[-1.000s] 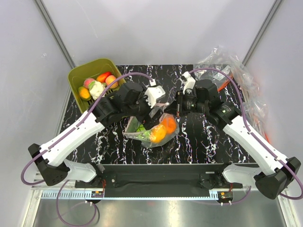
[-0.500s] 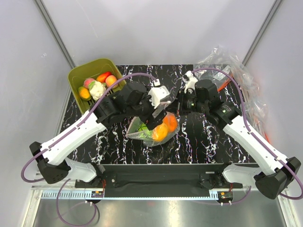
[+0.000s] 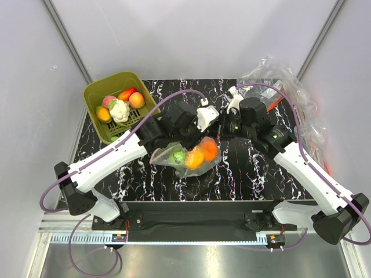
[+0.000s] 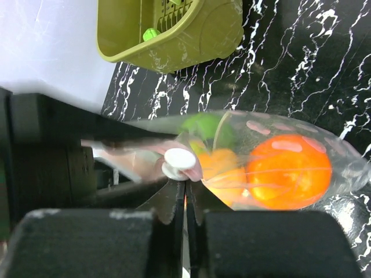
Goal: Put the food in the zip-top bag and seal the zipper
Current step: Zip the zipper food storage bag at the center of the board.
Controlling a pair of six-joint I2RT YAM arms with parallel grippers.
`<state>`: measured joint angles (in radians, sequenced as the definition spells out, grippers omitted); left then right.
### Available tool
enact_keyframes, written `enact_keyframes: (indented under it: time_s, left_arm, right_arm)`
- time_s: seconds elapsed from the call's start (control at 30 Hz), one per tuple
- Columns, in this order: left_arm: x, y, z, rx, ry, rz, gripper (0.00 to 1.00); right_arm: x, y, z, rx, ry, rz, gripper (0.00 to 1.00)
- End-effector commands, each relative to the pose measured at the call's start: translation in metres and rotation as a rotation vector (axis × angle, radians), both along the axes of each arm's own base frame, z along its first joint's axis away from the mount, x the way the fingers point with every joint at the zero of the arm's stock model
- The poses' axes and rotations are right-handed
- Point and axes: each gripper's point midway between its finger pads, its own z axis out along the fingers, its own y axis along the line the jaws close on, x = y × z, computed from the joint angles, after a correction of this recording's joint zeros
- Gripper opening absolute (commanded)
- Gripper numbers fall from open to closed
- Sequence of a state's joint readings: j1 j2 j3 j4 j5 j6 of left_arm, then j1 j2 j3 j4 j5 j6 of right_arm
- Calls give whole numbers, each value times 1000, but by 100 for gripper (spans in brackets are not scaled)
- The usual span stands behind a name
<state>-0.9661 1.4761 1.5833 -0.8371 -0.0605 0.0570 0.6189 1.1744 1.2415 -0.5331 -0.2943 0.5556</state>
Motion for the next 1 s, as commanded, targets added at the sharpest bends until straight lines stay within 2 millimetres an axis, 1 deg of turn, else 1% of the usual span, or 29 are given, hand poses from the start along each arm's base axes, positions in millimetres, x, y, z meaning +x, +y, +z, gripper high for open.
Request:
enact_keyframes:
  time_s: [0.0,0.03,0.07,0.1,0.13,0.17,0.2,0.23,0.27,0.3,0.33,0.37,0.4,0.43,0.47,0.5,0.53,0.6,0.63,0.67,0.7,0.77,0.83,0.97]
  left_arm:
    - [7,-1,22,-47,-61,27,31]
    - [5,-1,22,-51,-55,10,16]
    - [2,1,22,-54,-56,2,11]
    - [0,3,24,-58,-57,-5,8]
    - [-4,3,24,-63,-52,-25,6]
    - [-7,4,22,-63,-46,-35,4]
    - [-10,6,27,-79,-52,-47,3]
    - [-13,7,27,-87,-50,-60,2]
    - [-19,7,28,-103,-38,-87,1]
    - [-22,7,29,-111,-32,-97,1]
    - [-25,7,31,-121,-27,-116,0]
    - [-28,9,35,-136,-30,-125,0]
    - [-30,9,35,-141,-24,-136,0]
    - [-34,8,38,-155,-17,-161,0]
    - [-37,10,43,-171,-21,-167,0]
    - [-39,10,45,-180,-20,-180,0]
    - [-43,9,48,-195,-11,-199,0]
    - [-48,10,54,-217,-10,-216,0]
    - [-51,10,55,-223,-2,-234,0]
    - [-53,10,57,-227,-2,-241,0]
    - [-55,10,57,-229,2,-246,0]
    - [-57,12,56,-222,13,-253,0]
    - [-60,12,54,-215,25,-266,0]
    - [-67,13,54,-220,39,-290,0]
  right_arm:
    - [1,-3,35,54,-96,-16,6]
    - [0,-6,35,50,-105,-20,12]
    - [0,-8,34,41,-112,-27,15]
    - [0,-11,28,19,-126,-22,18]
    - [0,-14,30,11,-150,-25,23]
    - [-1,-15,28,2,-165,-17,24]
    - [-2,-17,25,-17,-191,-3,25]
    - [-7,-18,26,-17,-212,19,27]
    - [-9,-18,26,-20,-236,39,32]
    - [-10,-19,22,-38,-274,60,34]
    - [-16,-21,26,-28,-307,83,37]
    - [-19,-21,19,-36,-316,103,42]
    - [-20,-20,22,-35,-361,125,45]
    - [-28,-19,26,-13,-385,164,47]
    - [-33,-16,20,-7,-392,199,50]
    - [-35,-14,26,9,-440,228,52]
    - [-43,-12,30,35,-463,261,53]
    - [-45,-9,30,56,-499,287,56]
    - [-49,-8,32,72,-518,308,57]
    - [-51,-7,30,80,-523,319,58]
    - [-52,-5,36,99,-549,328,59]
    - [-58,-2,38,123,-565,363,59]
    - [-61,-1,47,152,-599,370,60]
    - [-62,-2,58,179,-645,360,60]
